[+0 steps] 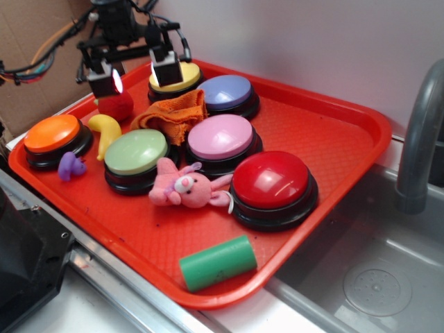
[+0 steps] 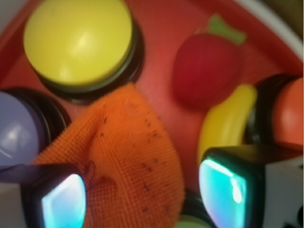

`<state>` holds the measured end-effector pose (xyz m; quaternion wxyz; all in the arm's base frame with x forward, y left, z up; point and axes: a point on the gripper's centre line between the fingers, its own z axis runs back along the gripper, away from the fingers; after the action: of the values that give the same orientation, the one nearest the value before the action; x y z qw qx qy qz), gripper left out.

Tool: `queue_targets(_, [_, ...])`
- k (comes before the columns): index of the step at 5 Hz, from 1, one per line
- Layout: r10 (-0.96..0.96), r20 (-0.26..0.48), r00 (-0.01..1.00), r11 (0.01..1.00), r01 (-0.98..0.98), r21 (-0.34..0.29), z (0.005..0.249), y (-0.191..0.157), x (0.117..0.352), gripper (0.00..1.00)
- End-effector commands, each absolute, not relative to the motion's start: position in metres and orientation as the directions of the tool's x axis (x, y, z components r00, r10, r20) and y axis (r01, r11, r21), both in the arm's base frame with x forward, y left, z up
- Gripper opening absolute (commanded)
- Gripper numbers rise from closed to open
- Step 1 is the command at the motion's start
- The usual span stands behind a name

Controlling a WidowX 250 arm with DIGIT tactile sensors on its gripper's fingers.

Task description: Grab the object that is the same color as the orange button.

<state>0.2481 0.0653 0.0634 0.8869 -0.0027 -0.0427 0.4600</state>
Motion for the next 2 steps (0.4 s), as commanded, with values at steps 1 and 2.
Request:
queue_targets(1, [0.803,0.081,0.591,0.596,-0.790,-0.143,0.0442,0.0749,0.2400,1.00])
queue_targets(2, [0.796,0.040,0.604,0.601,-0.778,-0.182,0.0392,0.0719,0.2402,1.00])
